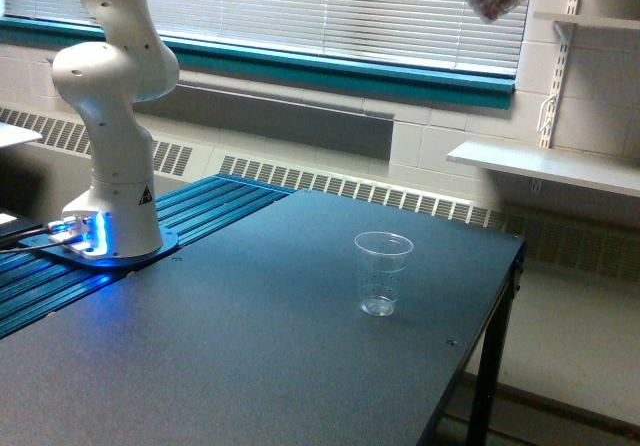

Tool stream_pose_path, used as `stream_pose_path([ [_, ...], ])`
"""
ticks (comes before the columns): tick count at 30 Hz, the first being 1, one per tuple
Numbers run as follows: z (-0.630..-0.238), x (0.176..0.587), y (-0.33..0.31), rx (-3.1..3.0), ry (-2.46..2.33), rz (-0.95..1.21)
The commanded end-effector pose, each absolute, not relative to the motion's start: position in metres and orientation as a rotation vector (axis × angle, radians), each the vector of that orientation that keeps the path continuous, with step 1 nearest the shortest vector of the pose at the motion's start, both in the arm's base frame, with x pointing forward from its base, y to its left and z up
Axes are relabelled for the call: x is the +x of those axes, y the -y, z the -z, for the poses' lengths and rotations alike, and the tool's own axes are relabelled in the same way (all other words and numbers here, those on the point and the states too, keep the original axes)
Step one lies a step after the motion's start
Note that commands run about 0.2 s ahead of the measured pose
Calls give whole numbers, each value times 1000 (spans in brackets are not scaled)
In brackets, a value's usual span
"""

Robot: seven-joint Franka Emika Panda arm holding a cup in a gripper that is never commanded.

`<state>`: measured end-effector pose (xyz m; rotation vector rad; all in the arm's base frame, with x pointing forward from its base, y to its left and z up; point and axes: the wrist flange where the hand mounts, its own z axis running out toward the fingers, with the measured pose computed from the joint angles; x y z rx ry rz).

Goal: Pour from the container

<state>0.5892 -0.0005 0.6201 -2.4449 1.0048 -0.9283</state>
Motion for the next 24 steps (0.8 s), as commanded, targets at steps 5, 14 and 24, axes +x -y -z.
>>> stream_pose_path([
  [5,-606,592,11,-2305,-1235,767],
  [14,-576,572,6,-2254,-1350,656],
  [24,-529,541,-7,-2198,-1462,565],
])
